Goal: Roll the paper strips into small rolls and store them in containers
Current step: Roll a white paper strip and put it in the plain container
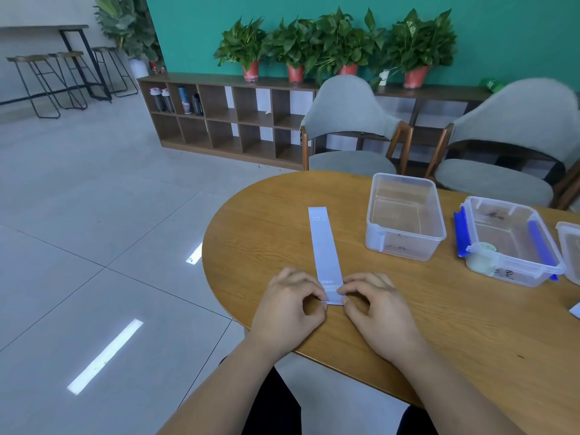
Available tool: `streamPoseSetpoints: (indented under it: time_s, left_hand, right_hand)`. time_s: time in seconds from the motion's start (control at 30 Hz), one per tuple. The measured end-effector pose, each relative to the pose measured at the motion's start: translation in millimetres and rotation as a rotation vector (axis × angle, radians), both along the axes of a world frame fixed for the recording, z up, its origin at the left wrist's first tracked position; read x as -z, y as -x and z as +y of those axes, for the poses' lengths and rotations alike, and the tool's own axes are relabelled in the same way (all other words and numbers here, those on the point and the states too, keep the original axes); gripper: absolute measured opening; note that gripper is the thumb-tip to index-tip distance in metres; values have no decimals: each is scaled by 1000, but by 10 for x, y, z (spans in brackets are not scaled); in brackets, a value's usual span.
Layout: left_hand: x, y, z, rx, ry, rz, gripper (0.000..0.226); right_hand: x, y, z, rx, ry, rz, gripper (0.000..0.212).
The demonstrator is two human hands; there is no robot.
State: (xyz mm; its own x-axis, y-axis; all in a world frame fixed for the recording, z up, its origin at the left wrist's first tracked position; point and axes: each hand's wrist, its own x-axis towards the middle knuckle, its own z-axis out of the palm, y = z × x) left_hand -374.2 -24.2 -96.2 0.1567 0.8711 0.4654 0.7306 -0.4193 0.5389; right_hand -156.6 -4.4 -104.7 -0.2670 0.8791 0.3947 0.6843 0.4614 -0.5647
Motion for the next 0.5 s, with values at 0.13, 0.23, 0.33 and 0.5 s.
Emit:
streamPoseSetpoints:
  time_s: [0.13, 0.23, 0.33, 0.5]
  left_hand:
    - [-17, 10, -7, -14, 15, -1, 15]
    - [-19, 9, -8, -12, 24, 21, 16]
    - [-18, 6, -10, -19, 28, 26, 15]
    - [-17, 5, -12, -20, 27, 16, 14]
  right_hand:
    - [-9, 5, -21, -20, -40, -19, 14]
    - [-17, 3, -26, -36, -68, -26, 13]
    - [-16, 14, -30, -25, -87, -33, 13]
    - [-33, 16, -42, -23, -106, -24, 11]
